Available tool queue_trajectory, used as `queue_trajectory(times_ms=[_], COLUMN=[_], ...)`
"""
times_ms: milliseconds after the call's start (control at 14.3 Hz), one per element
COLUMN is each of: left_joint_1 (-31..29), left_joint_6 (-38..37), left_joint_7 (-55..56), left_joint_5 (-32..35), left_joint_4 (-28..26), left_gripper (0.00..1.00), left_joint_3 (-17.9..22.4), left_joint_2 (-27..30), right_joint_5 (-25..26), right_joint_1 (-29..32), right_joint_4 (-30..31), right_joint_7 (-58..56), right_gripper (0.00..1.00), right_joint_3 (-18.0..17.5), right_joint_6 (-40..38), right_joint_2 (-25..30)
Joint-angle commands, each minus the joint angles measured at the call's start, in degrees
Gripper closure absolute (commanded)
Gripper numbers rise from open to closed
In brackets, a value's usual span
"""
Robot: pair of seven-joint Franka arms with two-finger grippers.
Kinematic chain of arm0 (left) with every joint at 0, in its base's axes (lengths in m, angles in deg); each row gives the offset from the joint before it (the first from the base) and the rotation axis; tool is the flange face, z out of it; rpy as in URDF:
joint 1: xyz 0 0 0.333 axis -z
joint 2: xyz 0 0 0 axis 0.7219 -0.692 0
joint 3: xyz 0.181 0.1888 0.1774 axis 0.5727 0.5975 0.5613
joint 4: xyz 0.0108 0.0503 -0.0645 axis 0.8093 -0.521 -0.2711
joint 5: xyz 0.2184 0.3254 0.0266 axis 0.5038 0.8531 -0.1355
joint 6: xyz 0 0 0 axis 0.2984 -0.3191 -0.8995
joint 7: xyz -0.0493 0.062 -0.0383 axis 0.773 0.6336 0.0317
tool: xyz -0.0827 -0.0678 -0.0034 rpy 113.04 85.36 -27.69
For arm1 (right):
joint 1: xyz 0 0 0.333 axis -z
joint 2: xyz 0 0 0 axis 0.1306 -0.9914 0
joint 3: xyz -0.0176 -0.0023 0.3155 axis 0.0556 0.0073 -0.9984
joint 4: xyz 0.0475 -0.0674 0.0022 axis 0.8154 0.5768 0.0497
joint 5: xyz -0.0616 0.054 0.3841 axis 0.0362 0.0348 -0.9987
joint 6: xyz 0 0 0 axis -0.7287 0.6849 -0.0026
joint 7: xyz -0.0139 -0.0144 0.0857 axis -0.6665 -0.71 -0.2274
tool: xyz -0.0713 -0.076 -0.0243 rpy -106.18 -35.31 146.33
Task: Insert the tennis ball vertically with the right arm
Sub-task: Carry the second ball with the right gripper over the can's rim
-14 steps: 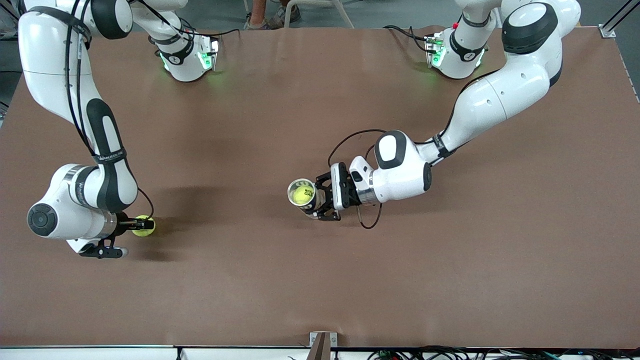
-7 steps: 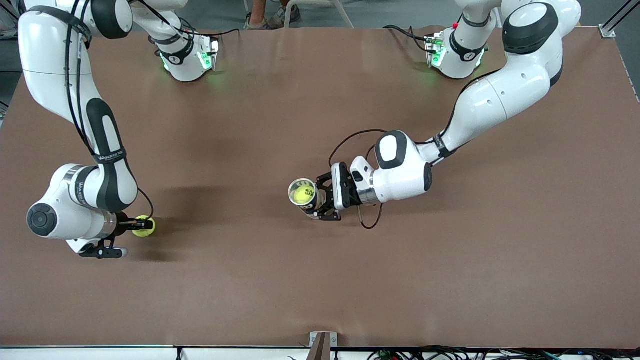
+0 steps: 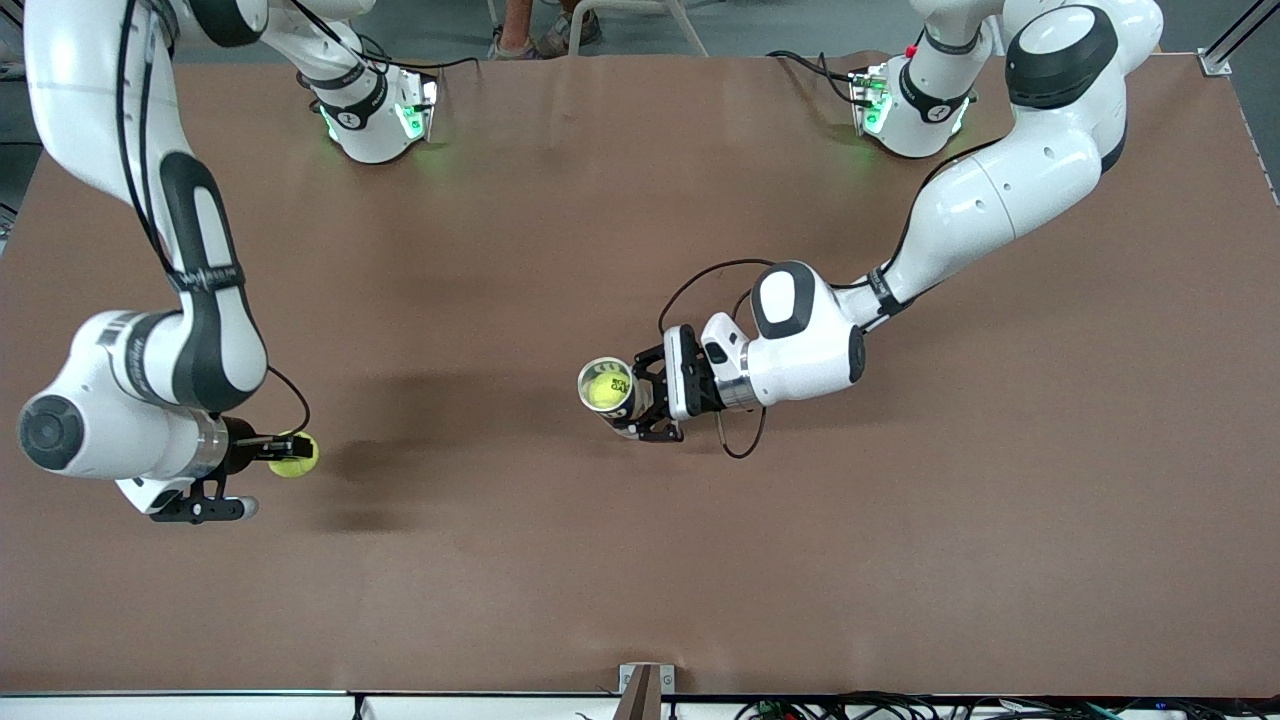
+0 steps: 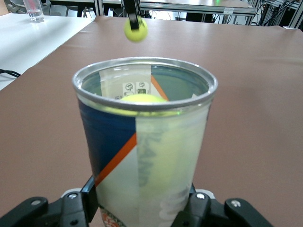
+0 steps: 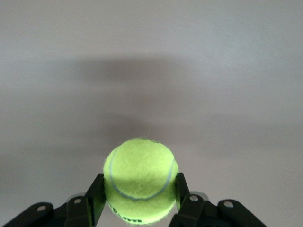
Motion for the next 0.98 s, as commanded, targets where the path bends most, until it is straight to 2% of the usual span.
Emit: queue_trajectory(times_ms=[0,140,280,490,769,909], left_joint_1=[-1.0,-1.0,-0.9,-0.8,-0.8,-0.8], left_joint_6=[0.4,0.4,0.4,0.4,0.4,0.4], left_joint_7=[-2.3,-2.3,-2.3,-2.3,-2.3,-2.3], left_joint_5=[-1.5,-1.5,-1.5,-1.5,-1.5,-1.5], left_joint_4=[-0.5,-0.5,-0.6,-0.6,-0.6,-0.6], left_gripper=[0.32,0.32,0.32,0.32,0.32,0.32], left_joint_3=[-1.6,-1.6,-1.6,-1.6,-1.6,-1.6], left_joint_2=[-0.7,-0.7,-0.7,-0.7,-0.7,-0.7], right_joint_5=[-5.5,-6.1,-5.8,-6.4,-7.6,-11.1], right_joint_1=[-2.8,-7.5,-14.3,-18.9,-21.6,-22.2], right_joint_4=[0.4,-0.7,-5.3,-6.3,-6.3,-6.3], right_joint_7=[4.2,12.5,24.2,37.6,41.0,41.0], right_gripper=[0.73,0.73,0.73,0.73,0.73,0.72], right_joint_3=[-2.5,-4.4,-4.4,-4.4,-4.5,-4.5], right_joint_6=[-3.2,-3.2,-3.3,-2.6,0.0,0.1], right_joint_2=[7.5,10.3,10.5,10.3,8.3,6.5])
